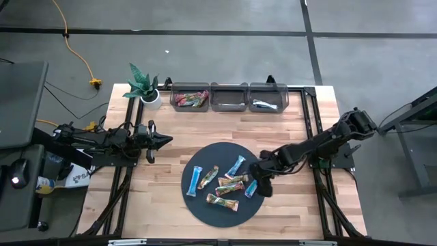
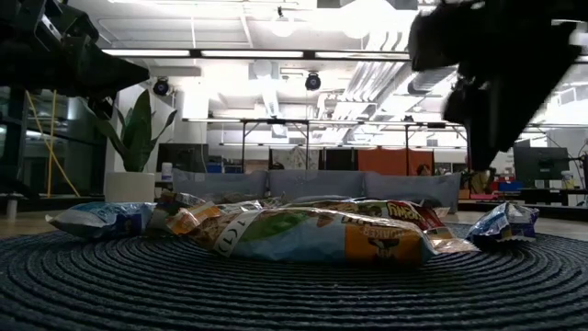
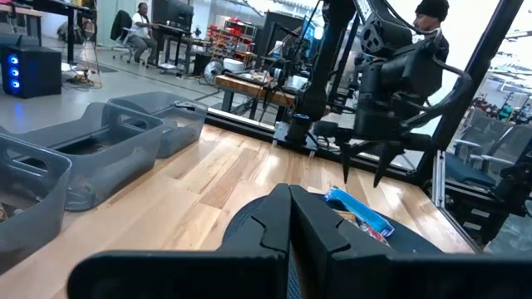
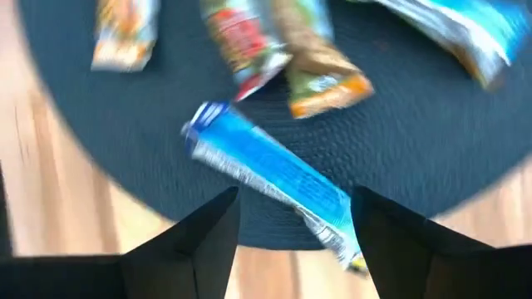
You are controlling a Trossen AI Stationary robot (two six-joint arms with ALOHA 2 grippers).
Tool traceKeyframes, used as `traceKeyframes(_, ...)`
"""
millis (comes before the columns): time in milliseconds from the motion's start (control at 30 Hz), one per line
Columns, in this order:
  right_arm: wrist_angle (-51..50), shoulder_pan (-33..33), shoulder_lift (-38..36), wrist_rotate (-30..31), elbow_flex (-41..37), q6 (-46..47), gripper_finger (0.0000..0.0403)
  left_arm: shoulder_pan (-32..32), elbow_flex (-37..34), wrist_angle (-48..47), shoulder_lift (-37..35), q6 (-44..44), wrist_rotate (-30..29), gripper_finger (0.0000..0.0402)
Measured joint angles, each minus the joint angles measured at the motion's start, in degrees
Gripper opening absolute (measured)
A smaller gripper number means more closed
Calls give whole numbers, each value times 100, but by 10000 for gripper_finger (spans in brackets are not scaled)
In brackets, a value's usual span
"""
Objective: Pick and place Granola Bars by type
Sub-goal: Put the blue granola bar into the right black bin
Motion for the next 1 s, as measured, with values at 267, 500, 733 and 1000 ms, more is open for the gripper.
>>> traceKeyframes(267, 59, 12, 0, 245, 0, -2556, 213, 0, 0, -1, 0, 0, 0, 1)
traceKeyframes(500, 104, 12, 0, 233, 0, -4047, 213, 0, 0, 1, 0, 0, 0, 1)
traceKeyframes(733, 362, 12, 276, 3, 0, -4761, 213, 0, 0, 0, 1, 0, 0, 1)
traceKeyframes(1000, 556, 12, 725, -125, 0, -4840, 213, 0, 0, 0, 0, 0, 0, 1)
